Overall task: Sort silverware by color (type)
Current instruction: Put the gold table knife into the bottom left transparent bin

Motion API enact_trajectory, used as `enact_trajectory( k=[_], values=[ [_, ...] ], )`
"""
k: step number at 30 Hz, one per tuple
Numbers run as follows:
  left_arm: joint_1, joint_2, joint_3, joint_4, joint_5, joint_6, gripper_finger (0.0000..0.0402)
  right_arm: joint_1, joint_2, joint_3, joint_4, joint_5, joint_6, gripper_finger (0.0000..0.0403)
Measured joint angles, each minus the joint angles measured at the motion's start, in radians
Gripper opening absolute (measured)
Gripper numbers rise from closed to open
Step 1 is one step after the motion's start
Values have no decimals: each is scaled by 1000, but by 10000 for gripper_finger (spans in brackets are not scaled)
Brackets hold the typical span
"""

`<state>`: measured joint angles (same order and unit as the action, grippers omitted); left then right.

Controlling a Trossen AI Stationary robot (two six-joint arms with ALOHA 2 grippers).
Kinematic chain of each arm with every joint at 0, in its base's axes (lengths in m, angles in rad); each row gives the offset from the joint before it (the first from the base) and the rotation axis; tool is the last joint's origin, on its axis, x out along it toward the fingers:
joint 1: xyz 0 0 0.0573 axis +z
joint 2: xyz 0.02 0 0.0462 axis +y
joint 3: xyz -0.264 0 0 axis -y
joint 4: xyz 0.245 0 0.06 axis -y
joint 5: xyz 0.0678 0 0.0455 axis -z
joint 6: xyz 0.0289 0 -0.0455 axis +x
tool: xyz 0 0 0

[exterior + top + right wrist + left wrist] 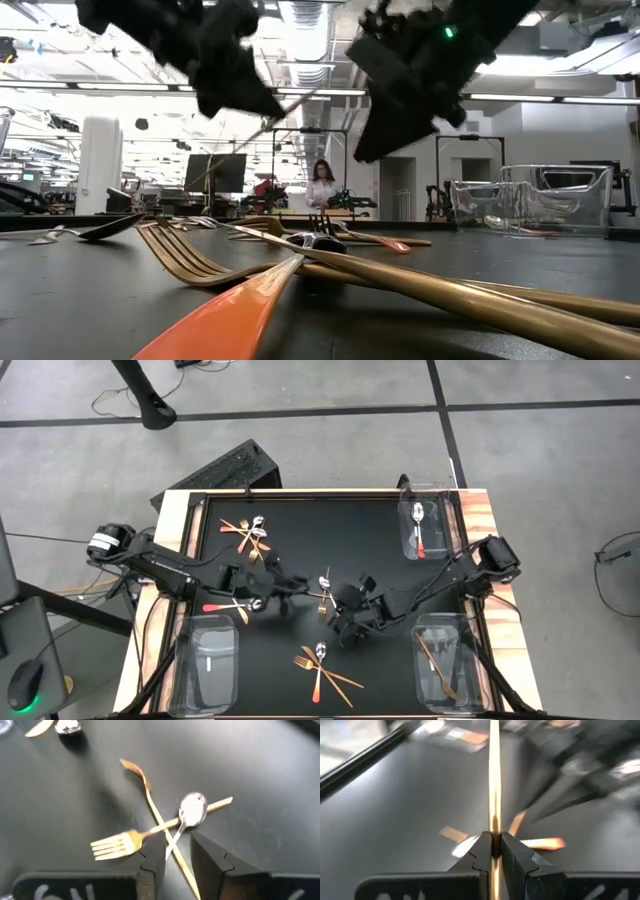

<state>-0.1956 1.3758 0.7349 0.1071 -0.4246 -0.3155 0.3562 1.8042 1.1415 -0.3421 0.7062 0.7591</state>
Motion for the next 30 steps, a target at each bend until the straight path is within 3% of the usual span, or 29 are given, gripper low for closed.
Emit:
enact_trajectory(
  k=[9, 18, 21, 25, 30],
  values=[
    [-119, 47, 0, 285, 10, 144, 11, 67, -50, -19, 110, 35, 38, 80],
    [-131, 240, 0, 528, 72, 165, 11, 168, -169, -25, -53, 147, 106, 79],
    [-132, 277, 0, 590, 103, 165, 12, 204, -197, -116, -35, 214, 201, 79],
    [-132, 306, -4, 628, 110, 165, 12, 214, -225, -299, 225, 225, 249, 79],
    [-131, 308, -78, 785, 110, 175, 12, 194, -230, -406, 620, 165, 81, 79]
  ],
)
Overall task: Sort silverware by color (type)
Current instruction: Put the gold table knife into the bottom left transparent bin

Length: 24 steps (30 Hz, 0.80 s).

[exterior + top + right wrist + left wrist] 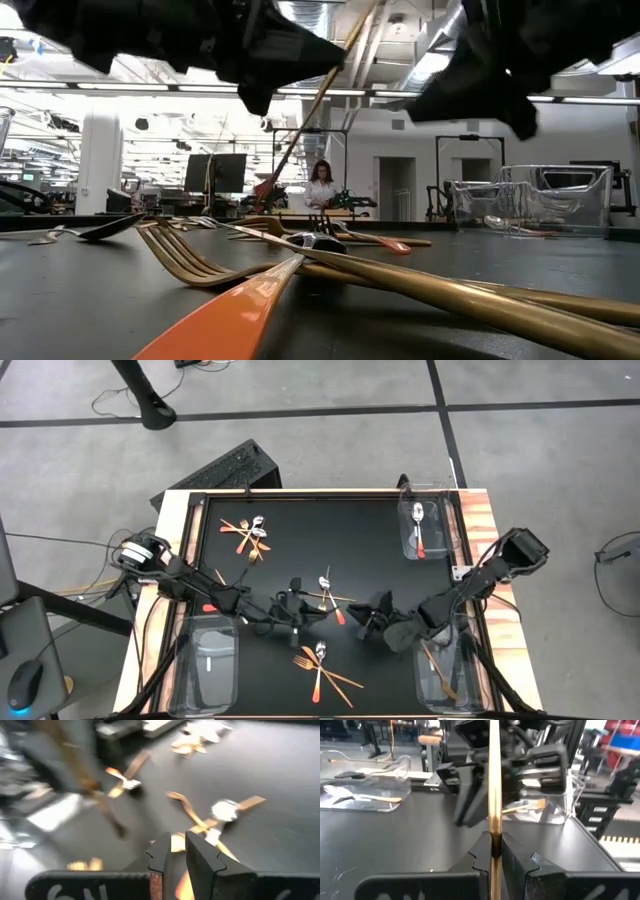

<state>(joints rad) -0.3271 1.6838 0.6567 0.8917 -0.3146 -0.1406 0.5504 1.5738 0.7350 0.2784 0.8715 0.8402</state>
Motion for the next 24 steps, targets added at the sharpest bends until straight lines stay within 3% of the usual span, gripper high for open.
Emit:
enact_trajectory(
  k=[5, 8, 14, 20, 24],
  values=[
    [2, -19, -132, 266, -10, -12, 12, -43, 0, 3, 102, -69, -110, 79],
    [2, -45, -205, 331, -19, -27, 12, -70, 1, 7, 100, -88, -115, 79],
    [-16, -172, -285, 273, -83, -42, 12, -113, 12, 8, 254, -195, -213, 96],
    [-59, -313, -301, 141, -144, -5, 12, -173, 137, 29, 558, -314, -367, 152],
    [-99, -369, -301, 17, -207, -23, 12, -216, 230, 94, 581, -363, -411, 185]
  ],
)
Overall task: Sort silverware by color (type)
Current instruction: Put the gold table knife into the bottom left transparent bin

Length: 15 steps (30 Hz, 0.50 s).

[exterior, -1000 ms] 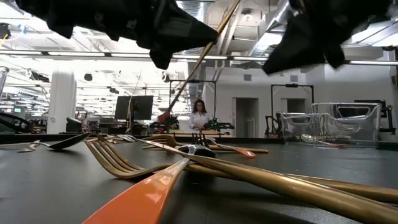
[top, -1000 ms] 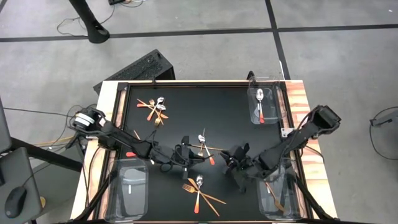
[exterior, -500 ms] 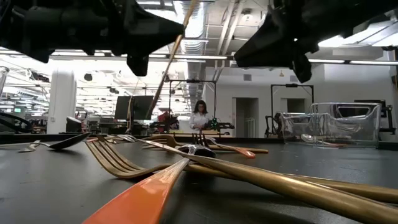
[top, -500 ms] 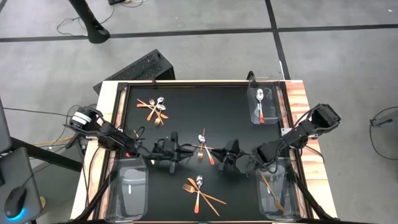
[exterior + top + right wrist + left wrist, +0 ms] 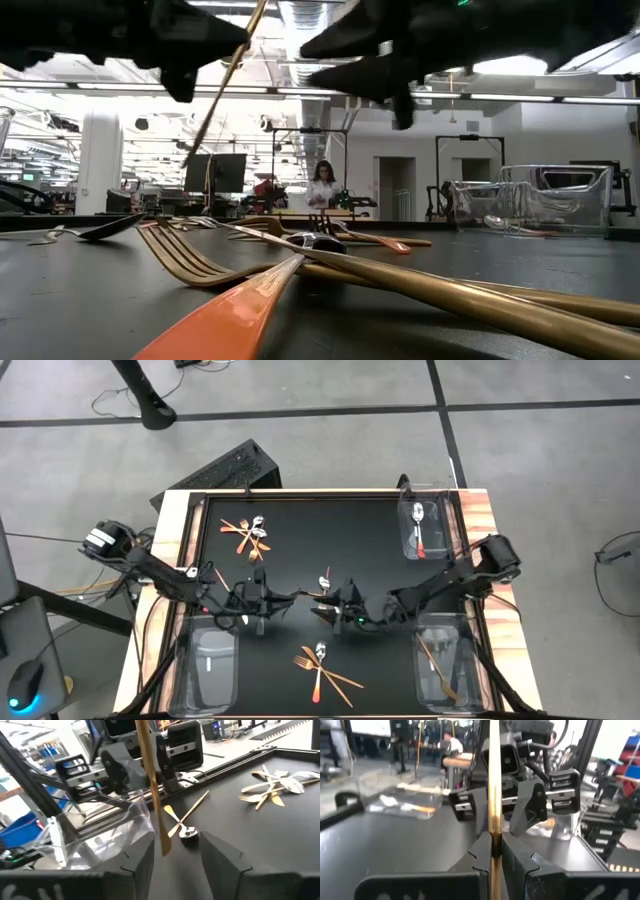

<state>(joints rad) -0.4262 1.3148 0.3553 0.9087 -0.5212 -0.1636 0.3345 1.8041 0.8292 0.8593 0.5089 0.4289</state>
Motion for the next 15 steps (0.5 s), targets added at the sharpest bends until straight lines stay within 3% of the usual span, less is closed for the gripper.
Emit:
enact_trajectory(
  k=[4, 8, 13, 15],
  values=[
    [-51, -110, 0, -255, -24, -146, 12, -16, 38, 43, -11, -12, -20, 193],
    [-105, -282, 65, -623, -38, -318, 12, -22, 41, 43, -17, -16, -29, 185],
    [-185, -444, 222, -942, -176, -412, 12, -45, 41, 43, -14, -16, -38, 175],
    [-227, -475, 309, -1040, -230, -540, 10, -52, 41, 43, -15, -16, -38, 174]
  ],
)
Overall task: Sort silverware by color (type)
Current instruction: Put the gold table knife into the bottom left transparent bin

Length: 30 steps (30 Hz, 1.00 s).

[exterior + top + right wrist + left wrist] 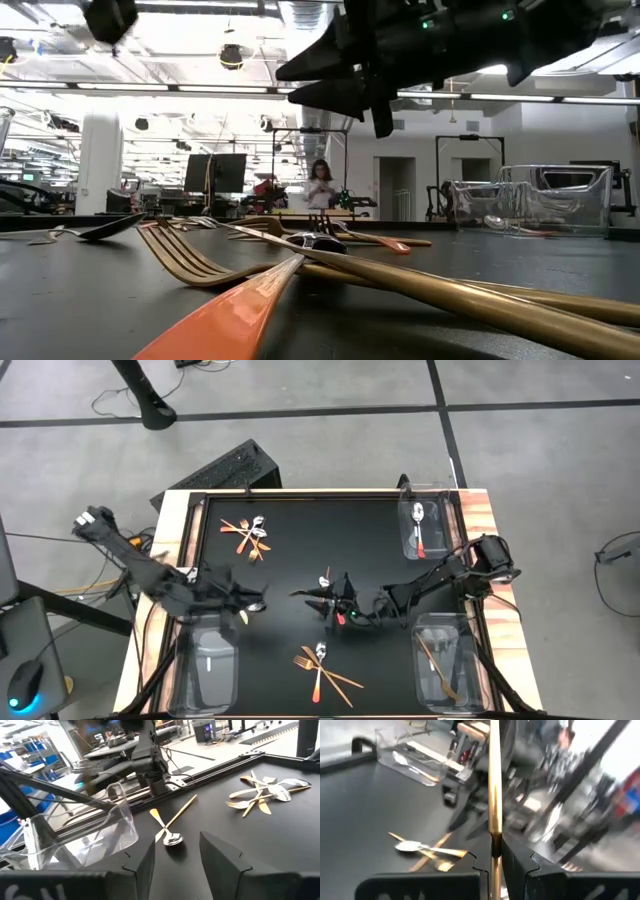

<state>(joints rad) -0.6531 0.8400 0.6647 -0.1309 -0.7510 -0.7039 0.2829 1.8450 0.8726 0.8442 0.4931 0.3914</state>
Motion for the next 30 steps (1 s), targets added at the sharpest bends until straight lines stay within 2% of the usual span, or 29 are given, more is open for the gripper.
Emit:
enact_trajectory(
  k=[4, 9, 14, 18, 25, 30],
  values=[
    [-127, 32, 178, -324, -46, -226, 4, 9, 0, 0, -28, 0, 18, 173],
    [-239, 143, 274, -734, -12, -690, 3, 20, 0, 0, -62, 0, 20, 173],
    [-378, 252, 274, -906, 39, -1180, 4, 15, 0, 0, -84, 1, 28, 173],
    [-491, 341, 274, -946, 34, -1441, 5, 15, 0, 0, -84, 1, 28, 173],
    [-519, 434, 274, -899, 110, -1466, 5, -12, 0, 0, -93, 1, 22, 172],
    [-520, 464, 274, -961, 314, -1464, 5, -10, 0, 0, -97, -1, 39, 172]
  ],
)
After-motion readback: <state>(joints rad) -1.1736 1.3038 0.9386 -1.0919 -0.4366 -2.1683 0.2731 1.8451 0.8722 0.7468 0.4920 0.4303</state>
